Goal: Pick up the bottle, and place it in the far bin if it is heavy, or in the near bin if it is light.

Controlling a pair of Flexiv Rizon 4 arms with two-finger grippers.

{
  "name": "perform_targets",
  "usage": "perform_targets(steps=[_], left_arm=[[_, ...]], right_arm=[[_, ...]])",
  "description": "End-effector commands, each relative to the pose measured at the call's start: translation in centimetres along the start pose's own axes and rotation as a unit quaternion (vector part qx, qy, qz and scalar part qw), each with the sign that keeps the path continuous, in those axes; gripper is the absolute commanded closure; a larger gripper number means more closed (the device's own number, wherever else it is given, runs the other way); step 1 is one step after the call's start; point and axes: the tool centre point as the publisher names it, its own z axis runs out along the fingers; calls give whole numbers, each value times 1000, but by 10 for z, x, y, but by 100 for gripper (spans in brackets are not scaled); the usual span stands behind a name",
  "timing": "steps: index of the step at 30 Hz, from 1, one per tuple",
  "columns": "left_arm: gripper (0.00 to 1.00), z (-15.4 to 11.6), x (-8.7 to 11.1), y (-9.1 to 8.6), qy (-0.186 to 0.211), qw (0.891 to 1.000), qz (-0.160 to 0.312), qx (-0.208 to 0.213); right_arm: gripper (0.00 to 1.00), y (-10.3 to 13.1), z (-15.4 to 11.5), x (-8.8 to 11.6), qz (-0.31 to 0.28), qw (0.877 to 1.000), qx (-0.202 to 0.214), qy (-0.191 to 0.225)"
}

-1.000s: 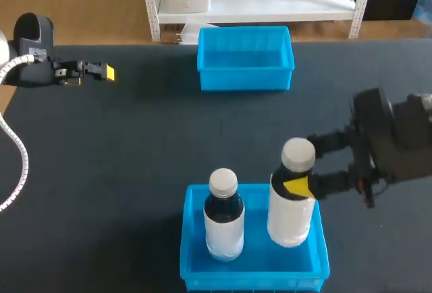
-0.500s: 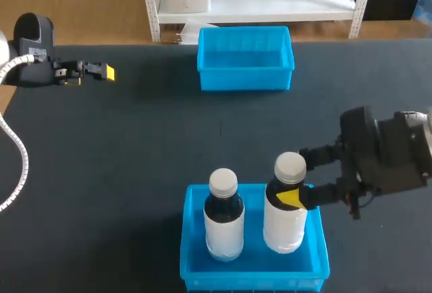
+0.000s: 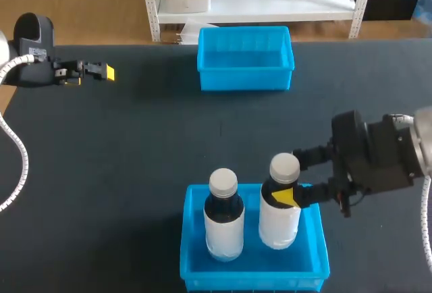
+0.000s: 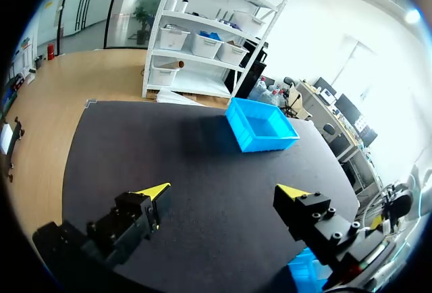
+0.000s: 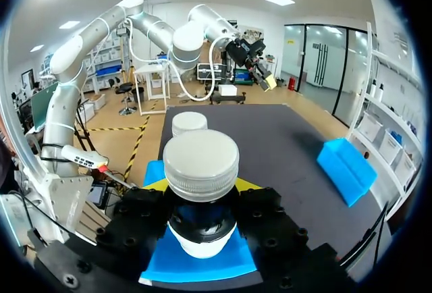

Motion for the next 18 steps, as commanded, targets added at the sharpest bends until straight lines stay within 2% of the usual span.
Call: perform_targets(steps=[1, 18], left_arm=[[0, 0, 0, 0, 0, 1000, 0, 0], [0, 0, 0, 0, 0, 1000, 0, 0]], right_arm=[[100, -3, 4, 6, 1, 1000, -2, -7], [100, -3, 8, 17, 6, 1000, -8, 0]])
